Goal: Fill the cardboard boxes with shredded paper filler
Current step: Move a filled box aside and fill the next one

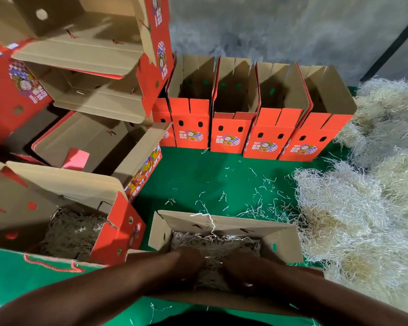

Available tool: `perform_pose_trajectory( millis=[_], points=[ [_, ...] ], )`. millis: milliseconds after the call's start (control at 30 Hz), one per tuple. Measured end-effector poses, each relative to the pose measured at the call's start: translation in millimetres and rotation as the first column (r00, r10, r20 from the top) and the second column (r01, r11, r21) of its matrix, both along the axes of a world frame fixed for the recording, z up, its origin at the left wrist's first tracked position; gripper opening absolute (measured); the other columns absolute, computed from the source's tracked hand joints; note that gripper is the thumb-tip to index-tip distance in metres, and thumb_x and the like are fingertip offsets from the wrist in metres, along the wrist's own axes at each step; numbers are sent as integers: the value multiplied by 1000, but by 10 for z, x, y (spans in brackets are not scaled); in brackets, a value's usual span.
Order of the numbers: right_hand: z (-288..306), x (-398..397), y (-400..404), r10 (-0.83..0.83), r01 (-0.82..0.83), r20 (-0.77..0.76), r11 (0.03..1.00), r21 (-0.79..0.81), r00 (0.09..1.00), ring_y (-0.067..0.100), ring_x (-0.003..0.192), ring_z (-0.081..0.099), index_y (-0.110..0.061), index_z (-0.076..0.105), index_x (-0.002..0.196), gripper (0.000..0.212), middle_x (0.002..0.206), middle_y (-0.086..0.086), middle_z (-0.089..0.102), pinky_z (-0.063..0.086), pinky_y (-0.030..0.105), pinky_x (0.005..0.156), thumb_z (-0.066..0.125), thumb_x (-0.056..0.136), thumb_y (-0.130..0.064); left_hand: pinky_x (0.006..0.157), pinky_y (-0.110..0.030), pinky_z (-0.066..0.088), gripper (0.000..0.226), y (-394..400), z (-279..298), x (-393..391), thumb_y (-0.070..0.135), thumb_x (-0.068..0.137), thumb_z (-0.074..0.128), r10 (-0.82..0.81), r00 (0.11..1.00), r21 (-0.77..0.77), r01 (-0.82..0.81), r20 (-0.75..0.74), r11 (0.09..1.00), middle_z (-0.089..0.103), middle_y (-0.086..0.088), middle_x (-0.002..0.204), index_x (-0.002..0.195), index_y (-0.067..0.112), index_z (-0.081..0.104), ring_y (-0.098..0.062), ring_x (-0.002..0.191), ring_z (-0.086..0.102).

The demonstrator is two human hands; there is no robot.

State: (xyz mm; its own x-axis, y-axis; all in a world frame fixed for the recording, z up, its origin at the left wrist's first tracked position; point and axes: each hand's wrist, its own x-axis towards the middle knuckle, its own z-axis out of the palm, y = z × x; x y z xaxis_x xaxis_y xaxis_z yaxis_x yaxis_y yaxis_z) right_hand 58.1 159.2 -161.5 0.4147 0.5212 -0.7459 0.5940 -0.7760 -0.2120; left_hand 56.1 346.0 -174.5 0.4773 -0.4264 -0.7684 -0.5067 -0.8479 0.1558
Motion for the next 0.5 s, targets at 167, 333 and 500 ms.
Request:
perform_pose_trajectory(
  millis=[167,333,500],
  points=[
    [111,97,-27,-67,29,-201,982,-184,977,33,100,66,1,70,111,37,116,22,68,49,37,83,63,96,-31,93,-35,46,36,92,-20,-11,12,92,66,239,921,106,-216,-308,971,61,-27,128,125,-2,65,-36,109,61],
    [248,194,-21,17,-33,-71,972,-231,997,34,102,68,-1,70,106,41,111,20,69,51,33,79,62,95,-39,85,-37,47,31,62,71,95,8,95,60,224,913,171,-175,-341,970,60,-21,103,122,-7,65,-25,89,55],
    [345,302,156,105,-106,206,994,-9,973,37,102,68,-8,70,112,25,113,19,70,54,43,79,54,98,-21,92,-38,49,32,-205,274,293,18,92,64,199,980,-69,-198,1,978,66,-18,122,122,8,67,-34,110,64]
  ],
)
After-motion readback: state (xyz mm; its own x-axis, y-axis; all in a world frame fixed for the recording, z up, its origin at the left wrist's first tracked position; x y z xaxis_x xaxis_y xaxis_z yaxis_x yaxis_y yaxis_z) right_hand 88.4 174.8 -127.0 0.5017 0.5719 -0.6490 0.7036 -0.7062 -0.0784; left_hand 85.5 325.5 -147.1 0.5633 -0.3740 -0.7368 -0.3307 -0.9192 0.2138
